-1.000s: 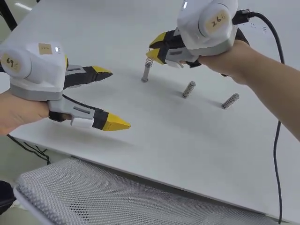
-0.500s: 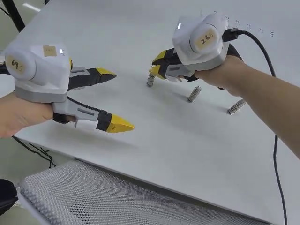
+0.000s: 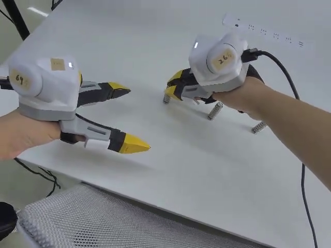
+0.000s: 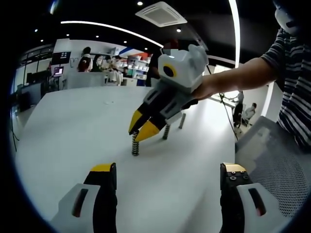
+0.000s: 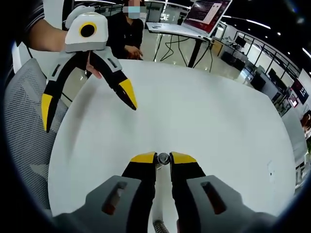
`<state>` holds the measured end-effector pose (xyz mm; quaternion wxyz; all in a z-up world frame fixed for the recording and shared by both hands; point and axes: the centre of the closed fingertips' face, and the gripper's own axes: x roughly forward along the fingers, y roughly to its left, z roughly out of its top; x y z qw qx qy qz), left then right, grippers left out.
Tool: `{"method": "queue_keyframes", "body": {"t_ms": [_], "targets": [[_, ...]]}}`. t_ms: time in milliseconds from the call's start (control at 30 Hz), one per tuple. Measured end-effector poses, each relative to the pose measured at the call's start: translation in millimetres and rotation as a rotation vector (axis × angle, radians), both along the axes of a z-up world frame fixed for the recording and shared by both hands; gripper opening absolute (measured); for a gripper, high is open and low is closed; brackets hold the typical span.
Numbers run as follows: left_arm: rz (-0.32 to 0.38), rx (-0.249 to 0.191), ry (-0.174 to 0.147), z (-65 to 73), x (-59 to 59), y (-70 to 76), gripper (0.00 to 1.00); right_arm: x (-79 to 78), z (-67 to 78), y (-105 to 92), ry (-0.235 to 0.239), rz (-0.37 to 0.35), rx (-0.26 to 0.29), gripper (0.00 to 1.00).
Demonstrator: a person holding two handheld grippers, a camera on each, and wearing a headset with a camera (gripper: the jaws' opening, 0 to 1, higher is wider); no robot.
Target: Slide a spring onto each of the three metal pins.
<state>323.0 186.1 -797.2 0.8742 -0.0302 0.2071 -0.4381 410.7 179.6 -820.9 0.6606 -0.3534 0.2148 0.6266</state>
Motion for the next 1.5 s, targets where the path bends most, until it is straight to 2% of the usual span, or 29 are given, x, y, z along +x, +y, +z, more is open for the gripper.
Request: {"method": "queue_keyframes", "body": {"t_ms": [167, 333, 400, 533, 633, 733, 1000, 1233, 1500], "targets": [[-0.005, 0.002, -0.001, 2.6, 0.7, -2.9, 0.87, -3.2, 3.5, 1.2, 0.008, -0.012, 0.006, 0.14], [-0.008, 0.005, -0.001, 4.9, 0.8, -4.2, 0.87, -2.2, 15.7, 2.5, 0.022, -0.059, 0.052, 0.20], [-0.010, 0.007, -0.002, 6.2, 0.7, -5.2, 0.87, 0.8, 14.2, 1.4, 0.036, -0.077, 0.066, 0.21], [-0.013, 0.016, -0.003, 9.4, 2.0, -6.7, 0.86, -1.6, 25.2, -3.3, 0.045, -0.098, 0.094, 0.23], [-0.013, 0.017, -0.005, 13.3, 3.8, -8.0, 0.86, -5.2, 30.6, -7.5, 0.072, -0.126, 0.117, 0.26], [-0.014, 0.022, -0.007, 16.6, 4.5, -8.9, 0.86, -10.4, 35.8, -12.8, 0.122, -0.168, 0.159, 0.28], [-0.021, 0.037, -0.006, 23.6, 5.1, -12.2, 0.86, -16.8, 49.0, -35.8, 0.139, -0.238, 0.262, 0.37], [-0.034, 0.039, -0.003, 25.6, 7.2, -20.2, 0.86, -29.5, 53.4, -66.9, 0.094, -0.283, 0.306, 0.50], [-0.039, 0.048, -0.005, 32.2, 7.0, -22.1, 0.86, -38.2, 64.0, -102.0, 0.055, -0.337, 0.365, 0.60]]}}
